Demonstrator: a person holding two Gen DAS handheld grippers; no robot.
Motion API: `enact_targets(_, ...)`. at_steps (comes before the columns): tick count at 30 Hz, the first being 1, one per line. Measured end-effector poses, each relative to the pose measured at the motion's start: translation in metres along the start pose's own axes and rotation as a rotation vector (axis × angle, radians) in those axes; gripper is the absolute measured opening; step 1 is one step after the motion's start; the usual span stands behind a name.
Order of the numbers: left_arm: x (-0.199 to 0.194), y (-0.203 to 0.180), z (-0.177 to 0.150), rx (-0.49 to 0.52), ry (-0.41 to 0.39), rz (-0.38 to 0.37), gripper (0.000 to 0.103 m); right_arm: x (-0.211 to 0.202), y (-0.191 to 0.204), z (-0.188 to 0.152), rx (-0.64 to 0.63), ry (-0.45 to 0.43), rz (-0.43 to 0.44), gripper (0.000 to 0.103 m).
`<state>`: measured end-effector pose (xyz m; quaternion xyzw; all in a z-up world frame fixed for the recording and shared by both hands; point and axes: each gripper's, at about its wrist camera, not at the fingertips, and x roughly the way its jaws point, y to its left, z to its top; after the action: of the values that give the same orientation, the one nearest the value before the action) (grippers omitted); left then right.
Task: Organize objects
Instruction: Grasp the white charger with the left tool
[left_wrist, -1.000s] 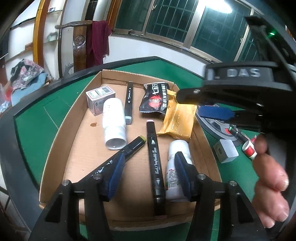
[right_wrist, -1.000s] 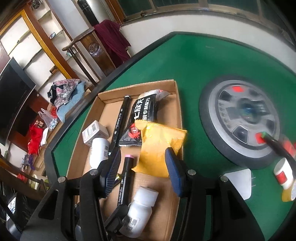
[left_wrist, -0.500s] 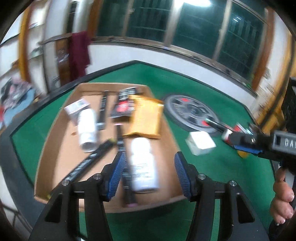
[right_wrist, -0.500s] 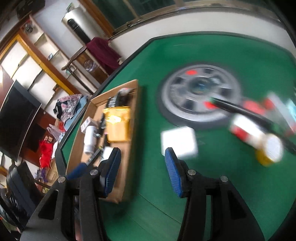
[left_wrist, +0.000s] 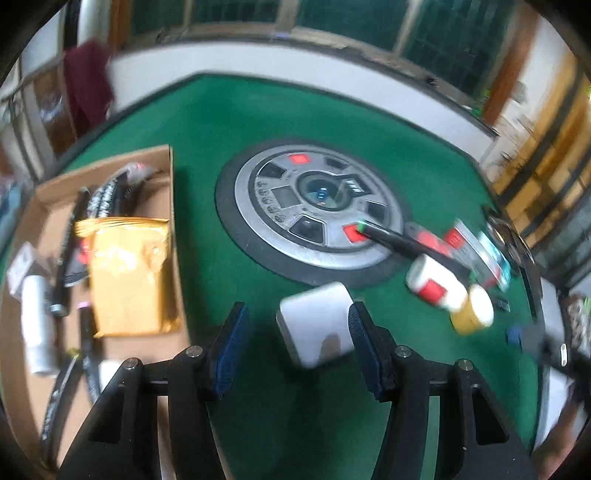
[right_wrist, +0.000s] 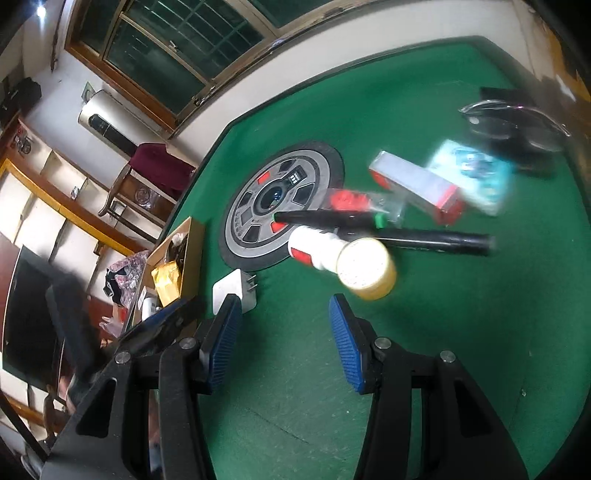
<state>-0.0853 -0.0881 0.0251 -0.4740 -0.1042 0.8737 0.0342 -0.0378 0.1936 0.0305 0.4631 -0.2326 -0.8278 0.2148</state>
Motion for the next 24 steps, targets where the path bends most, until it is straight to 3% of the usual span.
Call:
enact_targets(6,0.027,-0.007,0.012,0.003,0.090,-0.019,0.050,0.004,-0.007,-0.001,0.017,0.018,0.014,0.048)
enact_targets(9,0.020,-0.014,-0.004,0.046,0.103,-0.040,0.050,0.001,-0.011,0.000,0.025,0.005,0.008,0.048)
enact_targets(16,-0.011,-0.047,-0.063,0.194,0.139,-0.199,0.050,-0.001,-0.021,0.003,0.055,-0.006,0.001,0.048)
enact_targets(20,-0.026,-0.054,-0.063,0.210,0.026,-0.015,0.050,-0.003,-0.026,0.005,0.070,-0.020,-0.014,0.048)
enact_targets(24,-0.015,-0.047,-0.049,0.155,0.042,0.046,0.051,-0.004,-0.029,0.008,0.074,-0.029,-0.030,0.048)
